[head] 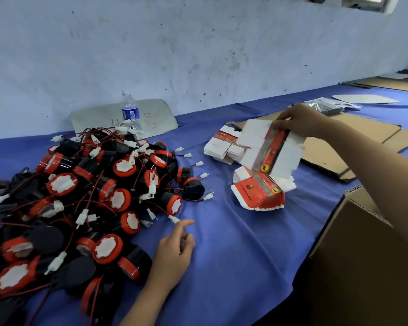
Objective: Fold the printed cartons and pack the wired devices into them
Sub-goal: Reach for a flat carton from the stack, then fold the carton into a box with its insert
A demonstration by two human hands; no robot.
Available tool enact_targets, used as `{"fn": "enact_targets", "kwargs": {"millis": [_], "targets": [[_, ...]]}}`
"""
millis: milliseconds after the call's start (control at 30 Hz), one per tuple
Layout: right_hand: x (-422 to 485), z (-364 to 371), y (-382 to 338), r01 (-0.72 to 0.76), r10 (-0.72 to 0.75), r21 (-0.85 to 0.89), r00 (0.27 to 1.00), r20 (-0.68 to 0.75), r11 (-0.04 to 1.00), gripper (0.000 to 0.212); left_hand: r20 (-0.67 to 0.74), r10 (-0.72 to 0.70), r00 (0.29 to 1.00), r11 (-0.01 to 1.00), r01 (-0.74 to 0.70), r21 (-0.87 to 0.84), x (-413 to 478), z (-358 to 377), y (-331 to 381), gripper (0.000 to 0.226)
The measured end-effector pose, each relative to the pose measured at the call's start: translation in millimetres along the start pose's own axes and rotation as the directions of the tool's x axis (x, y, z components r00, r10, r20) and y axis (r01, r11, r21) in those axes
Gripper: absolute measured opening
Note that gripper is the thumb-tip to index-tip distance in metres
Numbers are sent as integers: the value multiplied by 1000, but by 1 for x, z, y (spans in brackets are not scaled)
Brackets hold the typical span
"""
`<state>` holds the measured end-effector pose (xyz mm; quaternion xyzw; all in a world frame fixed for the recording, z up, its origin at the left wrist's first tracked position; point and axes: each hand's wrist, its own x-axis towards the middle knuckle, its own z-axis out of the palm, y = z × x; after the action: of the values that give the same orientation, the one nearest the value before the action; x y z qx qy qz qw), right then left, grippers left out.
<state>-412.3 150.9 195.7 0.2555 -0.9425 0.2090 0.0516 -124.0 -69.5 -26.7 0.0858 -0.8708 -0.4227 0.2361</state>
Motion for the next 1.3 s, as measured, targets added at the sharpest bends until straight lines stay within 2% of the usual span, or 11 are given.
{"fn": "enact_targets", "kwargs": {"millis": [100,167,233,300,433,500,633,833,933,1067,1300], "targets": [[-20,21,-10,-59,81,251,993,-81,966,26,2,-40,999,998,40,-53,-1,-1,3,34],[-45,65,-26,-42,115,448,984,-136,893,27,-14,-148,989,955,139,-261,1,-2,12,29],[-81,118,-49,-42,151,647,982,-113,761,23,37,-292,956,777,260,-573,6,-2,28,43],[-116,162,-70,-79,152,748,988,-30,659,21,151,-341,928,564,330,-757,11,-2,44,59],[-152,199,-91,-112,27,826,993,117,552,20,321,-418,850,203,432,-879,6,-7,57,88],[-160,199,-97,-149,-4,861,985,173,485,22,333,-430,839,137,425,-895,3,-10,54,86],[-168,193,-104,-213,-41,880,966,254,424,26,278,-469,838,217,414,-884,-6,-9,48,70],[-175,175,-106,-172,-139,908,961,240,381,38,172,-543,822,360,412,-837,-12,-4,43,74],[-178,176,-106,-144,-75,901,979,191,409,20,62,-565,823,461,377,-803,-11,-4,40,66],[-182,184,-119,-209,96,874,978,185,439,32,61,-444,894,616,354,-703,-20,2,49,74],[-180,189,-127,-240,143,898,969,201,368,29,52,-248,967,674,211,-708,-24,0,69,103]]}}
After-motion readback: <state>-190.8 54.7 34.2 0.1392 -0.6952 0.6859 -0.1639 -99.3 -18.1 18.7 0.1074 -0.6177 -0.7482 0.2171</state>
